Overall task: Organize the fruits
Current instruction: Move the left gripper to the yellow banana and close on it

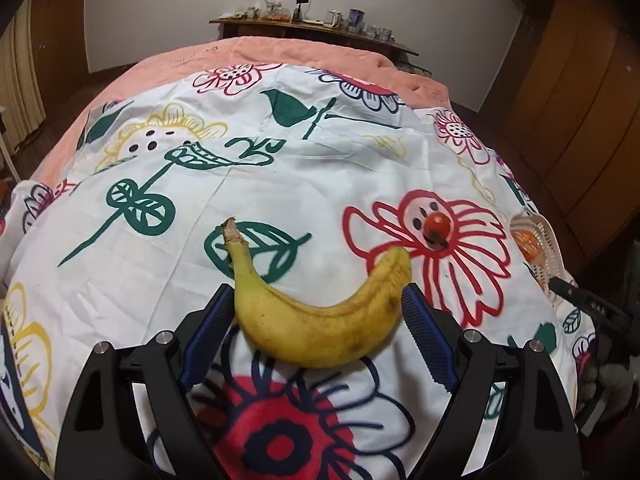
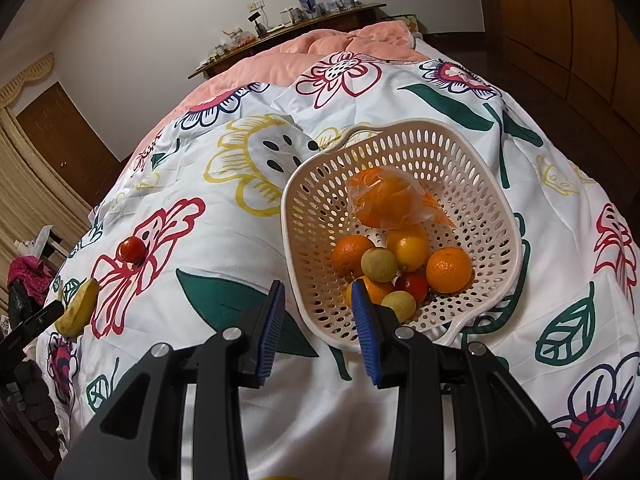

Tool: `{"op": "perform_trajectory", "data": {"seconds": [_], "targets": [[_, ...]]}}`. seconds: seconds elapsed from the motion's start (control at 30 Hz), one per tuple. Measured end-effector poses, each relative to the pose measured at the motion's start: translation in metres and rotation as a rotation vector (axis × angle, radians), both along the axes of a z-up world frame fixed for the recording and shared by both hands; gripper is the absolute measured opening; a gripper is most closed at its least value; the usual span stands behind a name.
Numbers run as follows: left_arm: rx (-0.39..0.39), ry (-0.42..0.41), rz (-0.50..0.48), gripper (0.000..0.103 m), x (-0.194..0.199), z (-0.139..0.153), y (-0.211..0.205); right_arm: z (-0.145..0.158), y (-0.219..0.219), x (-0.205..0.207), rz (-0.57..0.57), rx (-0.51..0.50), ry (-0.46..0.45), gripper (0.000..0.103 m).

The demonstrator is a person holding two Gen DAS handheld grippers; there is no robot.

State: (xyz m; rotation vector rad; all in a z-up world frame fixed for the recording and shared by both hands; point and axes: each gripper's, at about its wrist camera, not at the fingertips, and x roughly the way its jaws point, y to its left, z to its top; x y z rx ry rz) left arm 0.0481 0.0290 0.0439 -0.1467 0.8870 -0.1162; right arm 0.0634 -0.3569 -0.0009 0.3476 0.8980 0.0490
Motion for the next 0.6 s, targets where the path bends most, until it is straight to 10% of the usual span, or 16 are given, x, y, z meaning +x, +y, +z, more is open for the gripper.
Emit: {"op": "perform_trajectory", "data": {"seconds": [0.6], "targets": [[0.048,-0.009,-0.165,0.085,-0.046,0.011,-0.043,0.005,-0.003,-0.003,-0.009,0.009,-0.016,0.035]]}}
